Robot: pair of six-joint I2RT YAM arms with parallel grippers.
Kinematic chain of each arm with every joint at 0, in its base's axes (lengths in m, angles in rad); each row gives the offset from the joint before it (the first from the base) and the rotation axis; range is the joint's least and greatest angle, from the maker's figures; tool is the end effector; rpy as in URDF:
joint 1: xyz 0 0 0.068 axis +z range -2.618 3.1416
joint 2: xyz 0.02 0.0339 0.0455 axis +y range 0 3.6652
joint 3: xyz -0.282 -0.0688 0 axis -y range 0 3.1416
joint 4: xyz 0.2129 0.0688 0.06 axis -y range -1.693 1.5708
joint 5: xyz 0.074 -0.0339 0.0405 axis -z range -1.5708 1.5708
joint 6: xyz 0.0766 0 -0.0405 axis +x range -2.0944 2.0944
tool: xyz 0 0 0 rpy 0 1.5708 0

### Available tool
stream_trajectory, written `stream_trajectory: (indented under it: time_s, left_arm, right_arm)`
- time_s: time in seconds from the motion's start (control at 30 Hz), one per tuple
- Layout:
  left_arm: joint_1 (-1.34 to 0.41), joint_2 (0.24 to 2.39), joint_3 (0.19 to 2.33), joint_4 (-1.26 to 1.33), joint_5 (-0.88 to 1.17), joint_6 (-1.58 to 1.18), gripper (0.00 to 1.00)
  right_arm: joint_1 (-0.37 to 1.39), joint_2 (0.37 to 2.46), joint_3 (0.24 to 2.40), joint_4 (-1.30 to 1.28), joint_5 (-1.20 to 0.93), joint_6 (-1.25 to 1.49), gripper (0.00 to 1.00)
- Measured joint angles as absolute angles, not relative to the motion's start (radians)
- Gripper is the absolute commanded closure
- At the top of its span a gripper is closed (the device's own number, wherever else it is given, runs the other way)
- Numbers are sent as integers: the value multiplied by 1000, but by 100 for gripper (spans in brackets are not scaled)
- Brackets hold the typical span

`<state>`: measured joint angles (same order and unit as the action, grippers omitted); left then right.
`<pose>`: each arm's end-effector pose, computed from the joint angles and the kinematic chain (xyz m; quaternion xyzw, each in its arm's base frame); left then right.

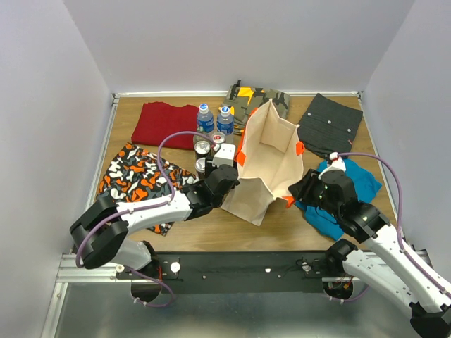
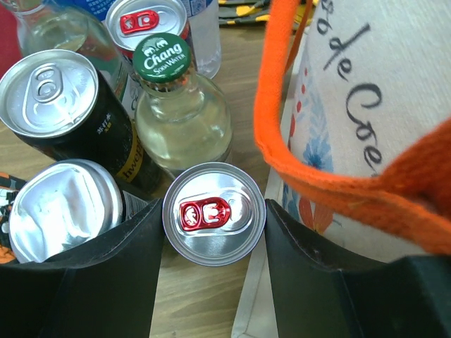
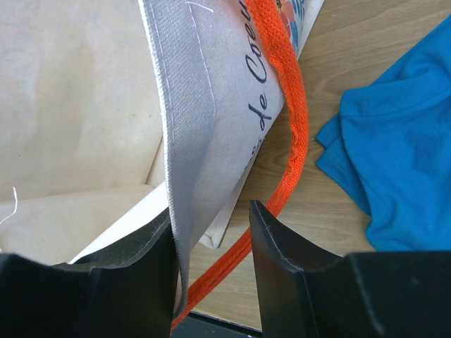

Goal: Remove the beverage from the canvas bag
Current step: Place the drink at the center of the board.

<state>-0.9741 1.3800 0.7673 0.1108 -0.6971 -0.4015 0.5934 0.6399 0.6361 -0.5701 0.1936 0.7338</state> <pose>0.2045 -0.2135 0.2532 0.0615 0.8250 -0.0768 0.5565 0.1178 0.0617 0.2601 0.1074 0.8688 0.2262 0.4271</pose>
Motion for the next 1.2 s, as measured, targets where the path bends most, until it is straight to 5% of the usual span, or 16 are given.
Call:
stream_trajectory:
  time_s: [0.33,0.4,0.43,0.77,1.2]
  left_arm:
    - [-962,1391,760,141,-707,-421,100]
    - [-962,1391,760,141,-707,-423,87]
    - [-962,1392,760,140,-707,-426,72]
    - [-961,1383,760,118,-710,-470,41]
    - [-961,1377,761,95,-716,-499,30]
  right_arm:
    - [593,643,636,-570,194,734,50]
    - [593,643,636,-570,194,734,50]
    - [593,643,636,-570,194,734,50]
    - [593,643,636,-570,194,734,50]
    - [593,643,636,-570,194,734,50]
